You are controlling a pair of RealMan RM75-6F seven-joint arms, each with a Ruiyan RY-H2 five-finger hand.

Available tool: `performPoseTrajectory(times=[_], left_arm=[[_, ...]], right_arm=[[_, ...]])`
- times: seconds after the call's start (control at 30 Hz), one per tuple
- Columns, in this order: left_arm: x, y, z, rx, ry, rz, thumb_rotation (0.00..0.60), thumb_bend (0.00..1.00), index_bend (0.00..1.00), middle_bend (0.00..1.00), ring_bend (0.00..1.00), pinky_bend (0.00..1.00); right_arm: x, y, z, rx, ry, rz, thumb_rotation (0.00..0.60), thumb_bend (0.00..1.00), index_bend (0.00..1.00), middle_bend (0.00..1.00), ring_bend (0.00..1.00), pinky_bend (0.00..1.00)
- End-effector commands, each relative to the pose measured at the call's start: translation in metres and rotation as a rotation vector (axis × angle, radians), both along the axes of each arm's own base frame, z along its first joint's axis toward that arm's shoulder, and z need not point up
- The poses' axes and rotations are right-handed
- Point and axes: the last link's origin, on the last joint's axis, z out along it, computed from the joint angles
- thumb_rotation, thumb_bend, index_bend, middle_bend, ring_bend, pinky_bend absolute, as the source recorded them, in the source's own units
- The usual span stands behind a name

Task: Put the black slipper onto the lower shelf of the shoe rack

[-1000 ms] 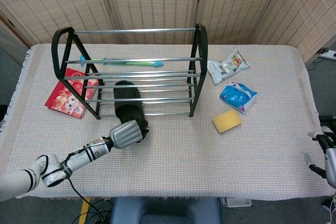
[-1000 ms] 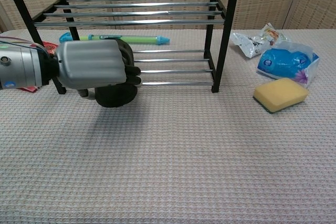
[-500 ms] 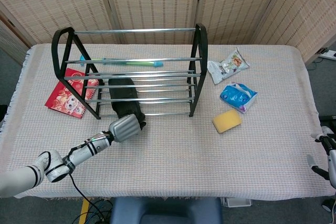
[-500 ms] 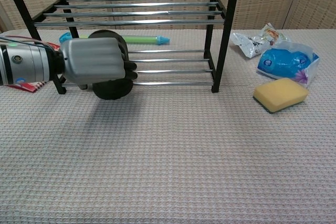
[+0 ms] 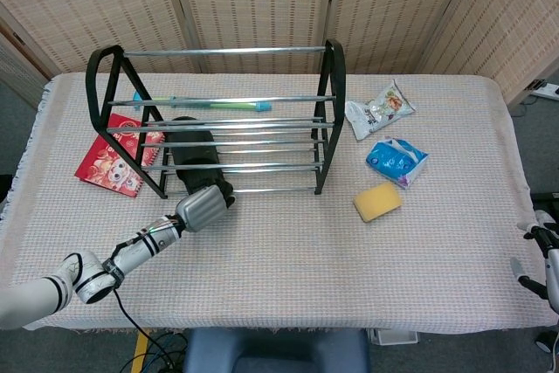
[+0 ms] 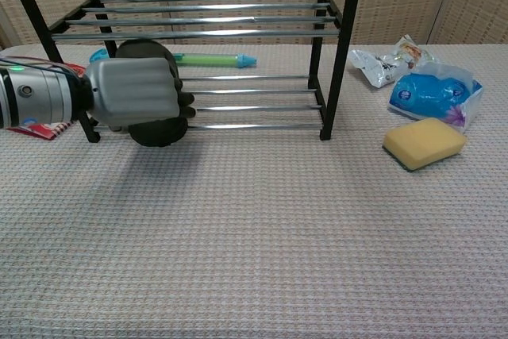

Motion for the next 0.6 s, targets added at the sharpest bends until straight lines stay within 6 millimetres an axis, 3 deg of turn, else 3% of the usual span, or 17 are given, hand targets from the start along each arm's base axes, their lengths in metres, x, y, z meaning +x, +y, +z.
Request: performPoseTrajectory(times=[0.03,0.2,0.6], left_arm=[[-0.0021,-0.0017,0.0005,0.015,0.019,0.018,0.600,0.17,0.44,0.43,0.33,0.73],[-0.0041,-0.0024,0.0027,0.036,0.036,0.036,0.600,0.17,0.39,0.33,0.24,0.65],[-0.0044,-0.0098,0.0049,0.057,0.042,0.038,0.600,0.17,0.35,0.20,0.09,0.44]], right_arm=[[0.0000,0.0002,0.0001,-0.001,-0.001,0.000,0.600,0.31,0.26,0.41,0.26,0.34],[-0.0001,0.0004,0.0005,-0.008,-0.002,0.008,0.600,0.31,0.26,0.49,0.27,0.34],[-0.0011,-0.0005,-0.0011,-0.002,-0.005,0.005,0.600,0.32,0.26,0.50,0.27,0.34]])
